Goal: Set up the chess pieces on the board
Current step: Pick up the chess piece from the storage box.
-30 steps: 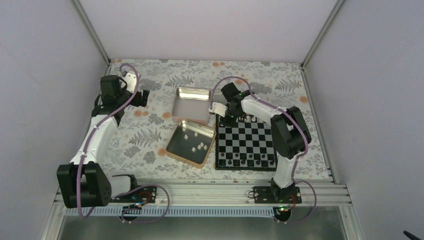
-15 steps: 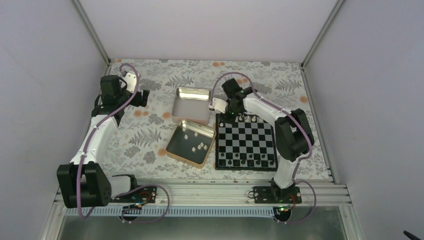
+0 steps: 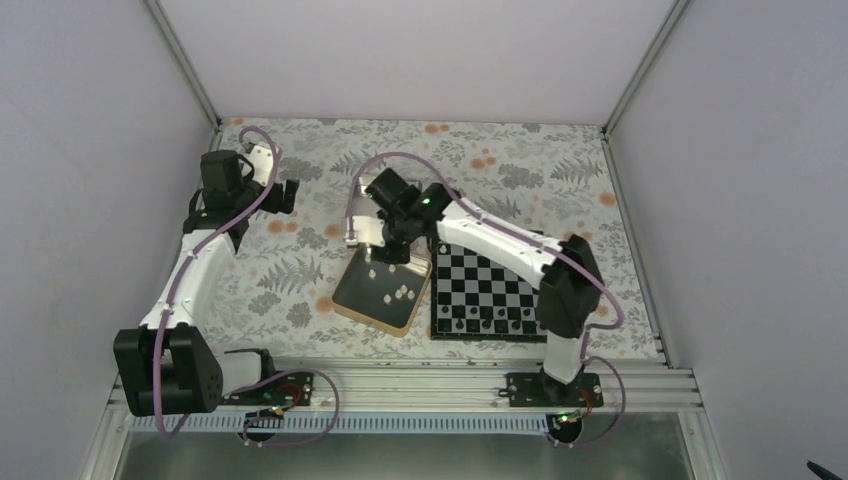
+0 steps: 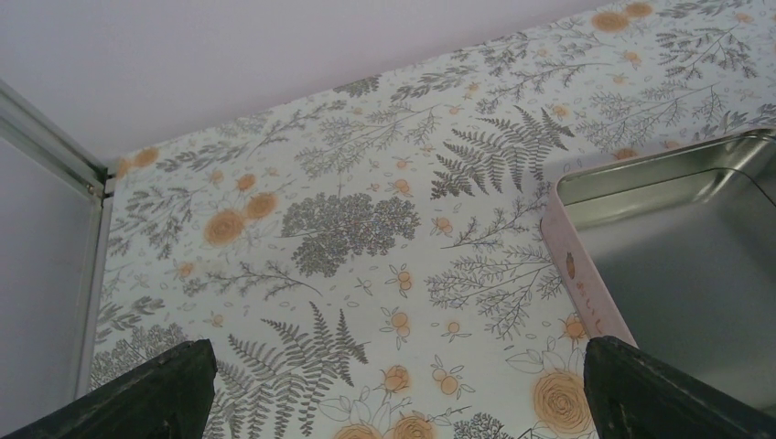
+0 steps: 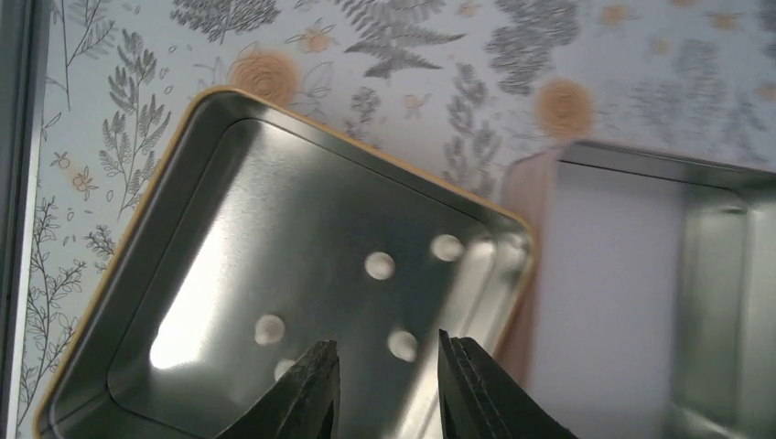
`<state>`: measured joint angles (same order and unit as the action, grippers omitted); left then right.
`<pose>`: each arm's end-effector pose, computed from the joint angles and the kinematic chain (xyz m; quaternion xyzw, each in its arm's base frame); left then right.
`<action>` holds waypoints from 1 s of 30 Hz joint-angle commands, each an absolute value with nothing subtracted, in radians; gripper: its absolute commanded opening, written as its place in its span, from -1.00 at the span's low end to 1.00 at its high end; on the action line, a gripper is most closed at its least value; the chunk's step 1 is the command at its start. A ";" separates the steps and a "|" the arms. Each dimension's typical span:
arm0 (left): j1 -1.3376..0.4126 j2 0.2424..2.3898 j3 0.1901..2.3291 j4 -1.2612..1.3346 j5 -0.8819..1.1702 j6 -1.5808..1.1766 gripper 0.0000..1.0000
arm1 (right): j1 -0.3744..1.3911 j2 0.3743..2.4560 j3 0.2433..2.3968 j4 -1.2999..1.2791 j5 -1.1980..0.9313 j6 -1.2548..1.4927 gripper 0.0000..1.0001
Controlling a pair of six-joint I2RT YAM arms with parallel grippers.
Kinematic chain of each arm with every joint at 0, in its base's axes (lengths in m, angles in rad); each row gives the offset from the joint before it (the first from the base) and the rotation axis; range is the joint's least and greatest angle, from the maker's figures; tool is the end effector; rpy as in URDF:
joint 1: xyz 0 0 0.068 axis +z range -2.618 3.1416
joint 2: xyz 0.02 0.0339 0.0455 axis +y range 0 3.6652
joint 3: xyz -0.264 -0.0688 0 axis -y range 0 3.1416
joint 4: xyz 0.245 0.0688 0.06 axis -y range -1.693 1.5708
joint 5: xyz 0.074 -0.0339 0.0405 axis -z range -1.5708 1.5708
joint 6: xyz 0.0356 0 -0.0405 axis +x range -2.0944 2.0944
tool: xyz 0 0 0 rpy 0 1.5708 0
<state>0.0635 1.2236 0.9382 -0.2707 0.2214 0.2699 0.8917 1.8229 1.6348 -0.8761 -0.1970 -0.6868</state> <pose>0.2744 0.0096 0.2929 0.1429 0.8585 -0.0151 0.4922 0.2399 0.3083 0.2871 -0.7012 0.6611 0.1202 0.2383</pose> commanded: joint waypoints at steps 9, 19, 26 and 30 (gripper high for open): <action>0.069 1.210 0.940 -0.269 0.238 0.272 1.00 | 0.925 2.065 1.664 -0.855 -0.199 -0.701 -0.45; 0.069 1.203 0.934 -0.262 0.233 0.270 1.00 | 0.925 2.116 1.670 -0.817 -0.205 -0.697 -0.45; 0.069 1.203 0.933 -0.262 0.236 0.270 1.00 | 0.924 2.164 1.706 -0.811 -0.181 -0.697 -0.46; 0.068 1.203 0.932 -0.260 0.243 0.270 1.00 | 0.924 2.184 1.725 -0.818 -0.176 -0.698 -0.46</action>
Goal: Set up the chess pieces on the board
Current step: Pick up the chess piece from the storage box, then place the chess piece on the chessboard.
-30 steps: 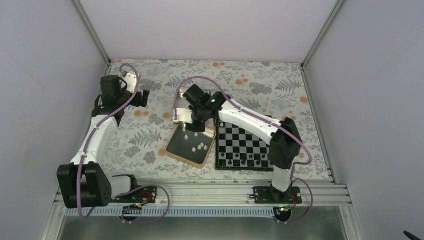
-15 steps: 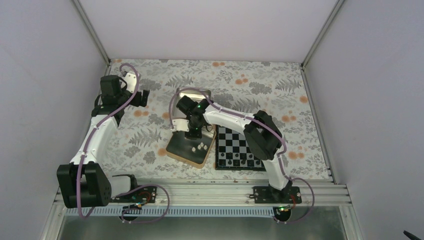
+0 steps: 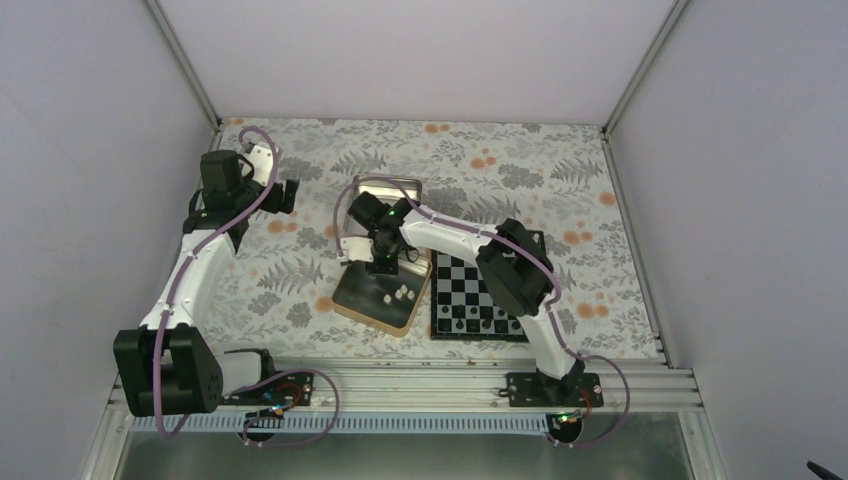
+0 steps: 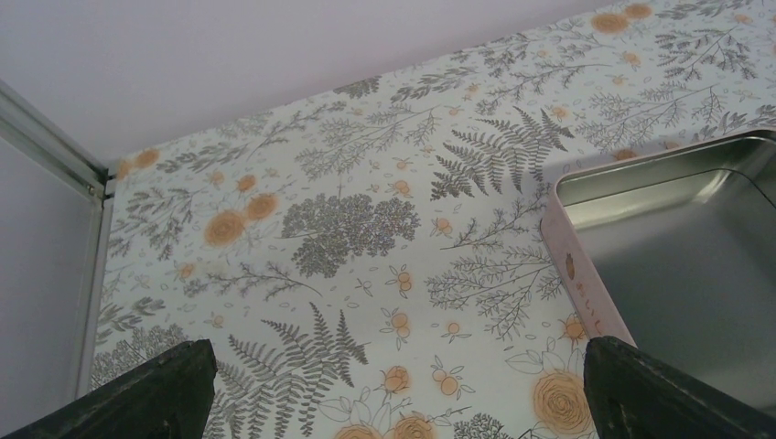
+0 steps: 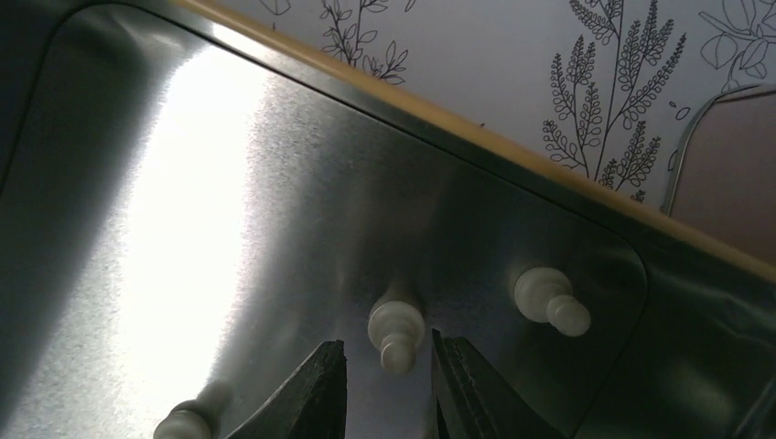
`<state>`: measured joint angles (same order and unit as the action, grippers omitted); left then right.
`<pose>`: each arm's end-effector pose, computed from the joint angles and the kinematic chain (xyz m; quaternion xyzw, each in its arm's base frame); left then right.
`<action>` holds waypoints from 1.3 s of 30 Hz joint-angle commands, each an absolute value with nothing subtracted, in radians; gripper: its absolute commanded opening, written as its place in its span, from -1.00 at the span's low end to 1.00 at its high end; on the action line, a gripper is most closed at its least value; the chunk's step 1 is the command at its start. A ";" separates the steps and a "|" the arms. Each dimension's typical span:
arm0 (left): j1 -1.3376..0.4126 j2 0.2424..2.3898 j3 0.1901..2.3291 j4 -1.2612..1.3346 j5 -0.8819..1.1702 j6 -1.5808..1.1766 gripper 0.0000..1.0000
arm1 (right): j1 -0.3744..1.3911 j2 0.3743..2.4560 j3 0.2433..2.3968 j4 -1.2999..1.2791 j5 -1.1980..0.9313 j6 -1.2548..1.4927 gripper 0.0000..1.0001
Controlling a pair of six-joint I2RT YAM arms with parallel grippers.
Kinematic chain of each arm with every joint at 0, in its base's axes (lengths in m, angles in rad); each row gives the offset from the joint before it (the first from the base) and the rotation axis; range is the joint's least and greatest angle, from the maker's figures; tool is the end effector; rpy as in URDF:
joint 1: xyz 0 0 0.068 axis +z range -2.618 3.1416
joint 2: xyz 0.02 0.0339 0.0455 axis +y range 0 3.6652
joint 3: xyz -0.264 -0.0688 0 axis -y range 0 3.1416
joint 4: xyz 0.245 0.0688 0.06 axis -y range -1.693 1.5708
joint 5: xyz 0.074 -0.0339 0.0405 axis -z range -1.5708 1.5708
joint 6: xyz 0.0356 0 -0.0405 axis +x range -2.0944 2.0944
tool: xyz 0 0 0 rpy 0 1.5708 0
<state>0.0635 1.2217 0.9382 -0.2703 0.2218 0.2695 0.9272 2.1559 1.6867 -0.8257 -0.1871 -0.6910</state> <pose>0.2741 0.0096 0.2935 0.1429 0.8580 -0.0151 0.4932 0.2594 0.3569 0.1715 -0.7225 0.6713 0.1080 0.1251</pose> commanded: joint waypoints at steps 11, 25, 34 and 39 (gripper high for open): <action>0.069 1.204 0.933 -0.262 0.247 0.273 1.00 | 0.922 2.210 1.754 -0.830 -0.183 -0.702 -0.88; 0.068 1.211 0.935 -0.262 0.238 0.273 1.00 | 0.869 1.941 1.660 -0.891 -0.208 -0.680 -0.91; 0.068 1.217 0.939 -0.262 0.240 0.273 1.00 | 0.647 1.675 1.451 -0.894 -0.199 -0.686 -0.91; 0.068 1.224 0.941 -0.265 0.245 0.272 1.00 | 0.492 1.595 1.305 -0.854 -0.216 -0.717 -0.91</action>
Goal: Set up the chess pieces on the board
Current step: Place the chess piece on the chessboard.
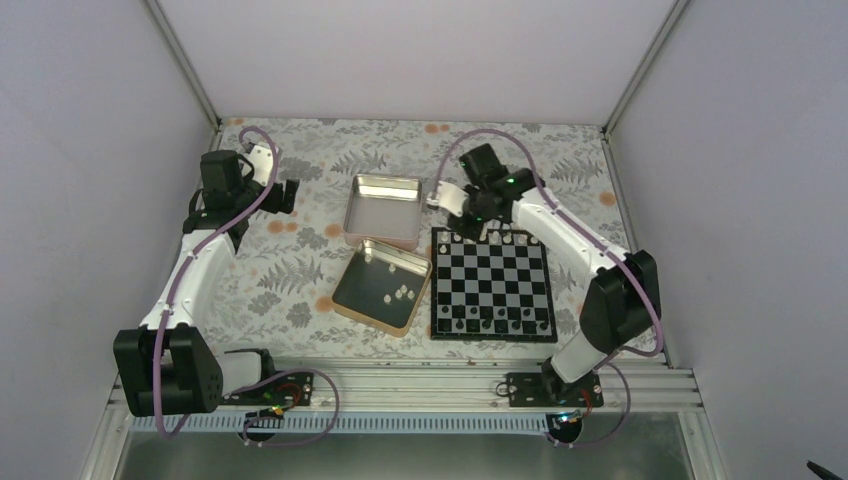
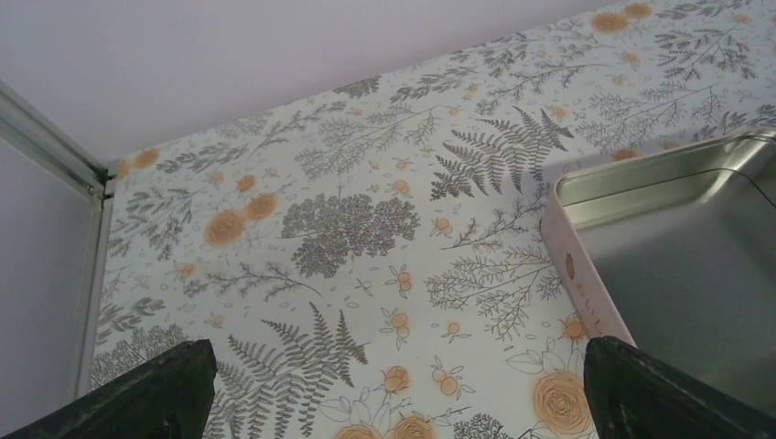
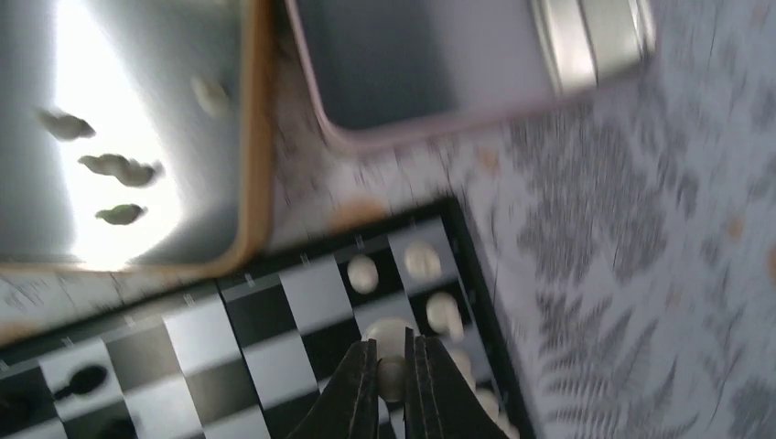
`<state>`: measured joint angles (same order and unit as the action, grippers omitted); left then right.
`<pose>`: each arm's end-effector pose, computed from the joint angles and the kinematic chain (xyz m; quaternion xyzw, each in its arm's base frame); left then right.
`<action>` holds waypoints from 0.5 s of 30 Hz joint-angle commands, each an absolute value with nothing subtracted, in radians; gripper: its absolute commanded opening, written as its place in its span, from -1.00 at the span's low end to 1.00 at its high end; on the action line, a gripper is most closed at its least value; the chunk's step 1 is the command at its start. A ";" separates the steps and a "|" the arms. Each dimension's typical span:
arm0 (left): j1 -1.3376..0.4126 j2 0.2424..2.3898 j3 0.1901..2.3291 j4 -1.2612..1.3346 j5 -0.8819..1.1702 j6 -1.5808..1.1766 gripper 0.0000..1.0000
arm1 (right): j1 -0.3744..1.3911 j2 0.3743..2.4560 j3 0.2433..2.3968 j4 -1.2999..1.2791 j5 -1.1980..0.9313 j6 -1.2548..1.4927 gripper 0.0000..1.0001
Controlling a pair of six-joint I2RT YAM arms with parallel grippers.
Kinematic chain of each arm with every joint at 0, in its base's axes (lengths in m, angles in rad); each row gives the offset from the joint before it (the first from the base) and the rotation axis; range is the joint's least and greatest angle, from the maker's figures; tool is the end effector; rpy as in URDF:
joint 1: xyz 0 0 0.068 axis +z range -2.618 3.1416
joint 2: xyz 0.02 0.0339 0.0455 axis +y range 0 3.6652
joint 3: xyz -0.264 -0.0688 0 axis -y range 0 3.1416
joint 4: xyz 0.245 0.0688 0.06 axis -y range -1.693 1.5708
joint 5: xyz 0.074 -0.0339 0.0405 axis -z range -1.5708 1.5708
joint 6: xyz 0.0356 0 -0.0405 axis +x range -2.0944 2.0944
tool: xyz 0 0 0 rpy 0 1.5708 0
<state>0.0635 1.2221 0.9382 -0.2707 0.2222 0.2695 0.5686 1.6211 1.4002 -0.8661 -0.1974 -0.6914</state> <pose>0.2742 0.0096 0.2933 0.1429 0.8581 -0.0154 0.4929 0.2795 0.1869 0.2856 -0.5883 0.7668 0.0809 0.2438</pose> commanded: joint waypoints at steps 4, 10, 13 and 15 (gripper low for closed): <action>0.067 1.221 0.943 -0.266 0.250 0.273 1.00 | 0.439 1.605 1.237 -0.804 -0.226 -0.729 -0.91; 0.067 1.216 0.945 -0.271 0.248 0.273 1.00 | 0.426 1.708 1.250 -0.772 -0.275 -0.734 -0.91; 0.067 1.215 0.945 -0.271 0.245 0.273 1.00 | 0.426 1.765 1.272 -0.767 -0.285 -0.734 -0.91; 0.067 1.215 0.943 -0.270 0.243 0.273 1.00 | 0.426 1.795 1.281 -0.761 -0.284 -0.733 -0.91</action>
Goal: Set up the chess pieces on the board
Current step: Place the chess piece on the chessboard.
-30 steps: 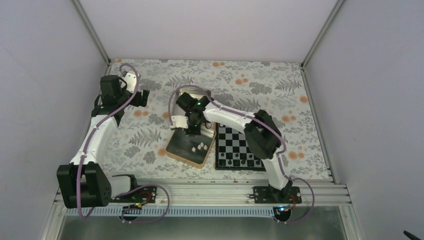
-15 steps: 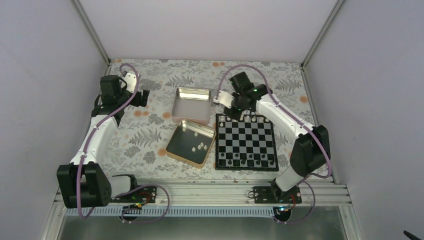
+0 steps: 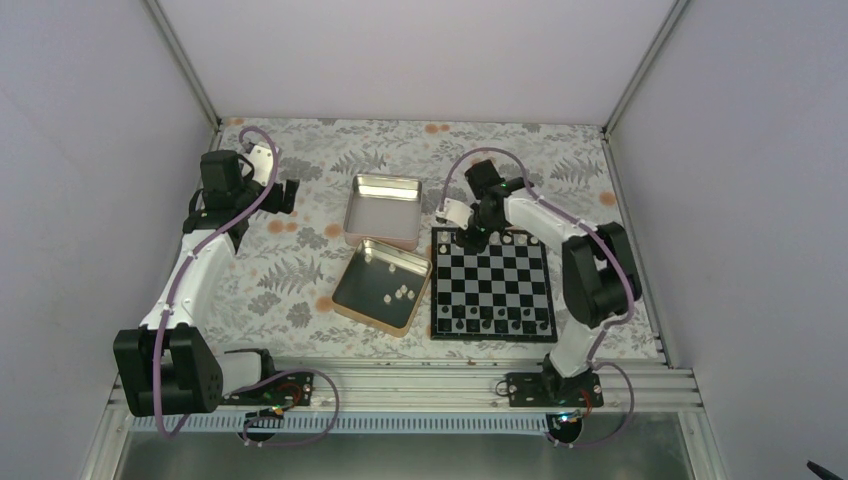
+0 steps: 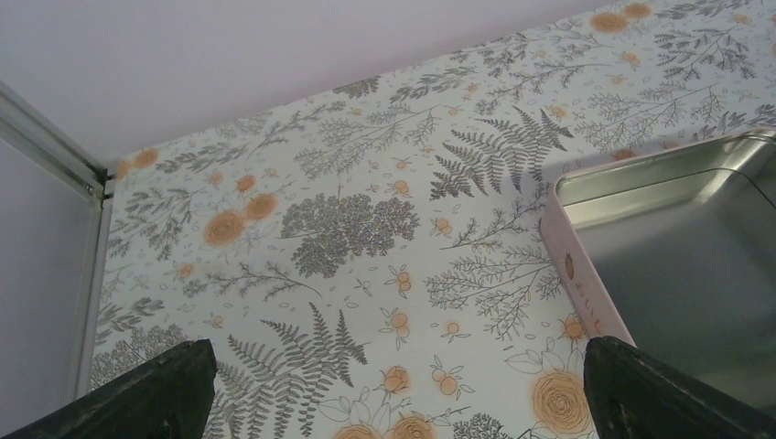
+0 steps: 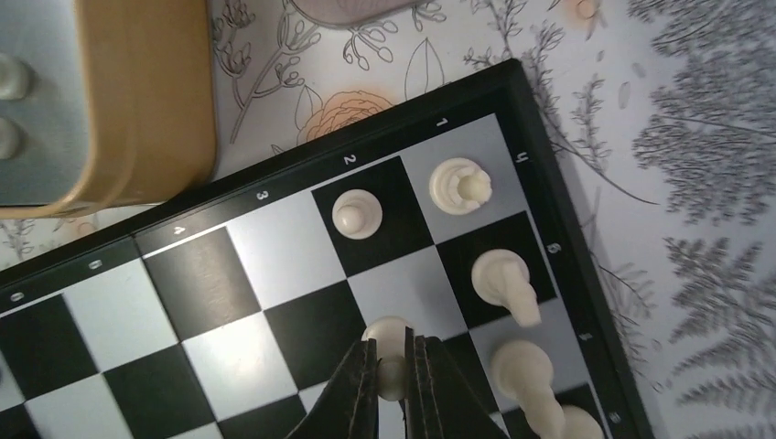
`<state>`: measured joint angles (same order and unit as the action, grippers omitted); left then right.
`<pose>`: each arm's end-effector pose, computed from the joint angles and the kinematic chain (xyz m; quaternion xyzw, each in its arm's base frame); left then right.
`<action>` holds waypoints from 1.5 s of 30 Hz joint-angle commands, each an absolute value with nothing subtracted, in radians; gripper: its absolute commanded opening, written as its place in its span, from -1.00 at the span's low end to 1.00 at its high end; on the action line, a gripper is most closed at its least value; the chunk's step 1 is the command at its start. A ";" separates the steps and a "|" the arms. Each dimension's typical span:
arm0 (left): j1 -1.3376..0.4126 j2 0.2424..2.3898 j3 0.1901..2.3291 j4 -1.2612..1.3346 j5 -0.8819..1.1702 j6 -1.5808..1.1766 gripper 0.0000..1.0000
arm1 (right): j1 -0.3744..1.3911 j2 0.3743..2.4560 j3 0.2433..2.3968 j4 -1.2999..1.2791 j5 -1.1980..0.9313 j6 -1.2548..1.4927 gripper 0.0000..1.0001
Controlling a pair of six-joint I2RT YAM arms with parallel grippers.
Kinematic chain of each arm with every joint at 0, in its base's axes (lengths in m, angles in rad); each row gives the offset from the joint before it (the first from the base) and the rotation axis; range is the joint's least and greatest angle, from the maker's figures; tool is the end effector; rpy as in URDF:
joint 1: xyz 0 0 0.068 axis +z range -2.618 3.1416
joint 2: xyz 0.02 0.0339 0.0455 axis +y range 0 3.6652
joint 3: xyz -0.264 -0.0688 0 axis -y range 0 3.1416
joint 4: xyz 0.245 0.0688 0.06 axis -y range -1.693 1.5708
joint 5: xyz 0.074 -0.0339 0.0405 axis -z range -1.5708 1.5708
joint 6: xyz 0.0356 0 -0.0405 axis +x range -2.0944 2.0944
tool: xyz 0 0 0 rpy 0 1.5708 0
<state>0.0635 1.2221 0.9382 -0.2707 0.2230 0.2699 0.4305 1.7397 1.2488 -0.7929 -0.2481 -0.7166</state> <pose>0.2742 0.0095 0.2933 0.1433 0.8581 -0.0156 0.4929 0.3048 0.1496 0.2071 -0.5478 0.8154 0.1010 0.1579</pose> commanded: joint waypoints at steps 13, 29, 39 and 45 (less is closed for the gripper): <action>0.068 1.218 0.937 -0.265 0.246 0.276 1.00 | 0.426 1.858 1.304 -0.752 -0.276 -0.736 -0.91; 0.067 1.226 0.943 -0.273 0.253 0.278 1.00 | 0.426 1.875 1.296 -0.762 -0.265 -0.743 -0.90; 0.067 1.221 0.943 -0.277 0.264 0.282 1.00 | 0.428 1.834 1.317 -0.797 -0.250 -0.735 -0.48; 0.068 1.220 0.945 -0.276 0.263 0.282 1.00 | 0.460 1.739 1.387 -0.881 -0.262 -0.723 -0.28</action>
